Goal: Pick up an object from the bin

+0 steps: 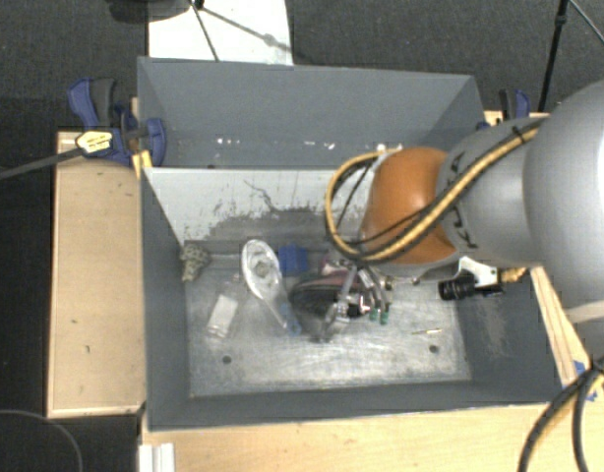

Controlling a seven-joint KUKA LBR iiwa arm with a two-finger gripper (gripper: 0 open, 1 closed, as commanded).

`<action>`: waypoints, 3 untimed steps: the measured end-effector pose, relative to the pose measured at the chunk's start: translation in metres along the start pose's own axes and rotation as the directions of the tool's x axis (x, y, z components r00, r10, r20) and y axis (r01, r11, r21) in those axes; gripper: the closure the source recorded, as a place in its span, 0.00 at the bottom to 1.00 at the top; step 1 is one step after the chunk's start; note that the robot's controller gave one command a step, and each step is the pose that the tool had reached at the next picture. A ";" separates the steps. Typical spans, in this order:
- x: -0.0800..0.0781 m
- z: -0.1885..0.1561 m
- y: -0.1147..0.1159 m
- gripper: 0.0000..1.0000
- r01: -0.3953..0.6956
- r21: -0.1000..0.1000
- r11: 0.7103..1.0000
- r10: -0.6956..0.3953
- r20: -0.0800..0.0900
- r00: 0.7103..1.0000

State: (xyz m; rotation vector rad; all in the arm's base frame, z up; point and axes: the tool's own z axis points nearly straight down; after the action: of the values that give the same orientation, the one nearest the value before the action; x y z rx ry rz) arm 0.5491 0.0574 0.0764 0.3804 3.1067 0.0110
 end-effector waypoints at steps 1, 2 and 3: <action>-0.002 -0.003 0.002 0.00 0.003 0.004 1.000 -0.003 -0.005 1.000; -0.002 -0.004 0.003 0.00 0.004 0.005 1.000 -0.004 -0.006 1.000; 0.002 0.000 0.008 0.00 -0.083 0.000 0.997 0.083 0.005 0.997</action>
Offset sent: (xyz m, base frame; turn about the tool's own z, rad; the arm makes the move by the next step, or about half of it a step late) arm 0.0000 0.0000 0.0000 0.0000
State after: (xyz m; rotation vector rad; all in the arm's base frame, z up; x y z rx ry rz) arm 0.5485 0.0654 0.0764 0.5077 3.0841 0.0100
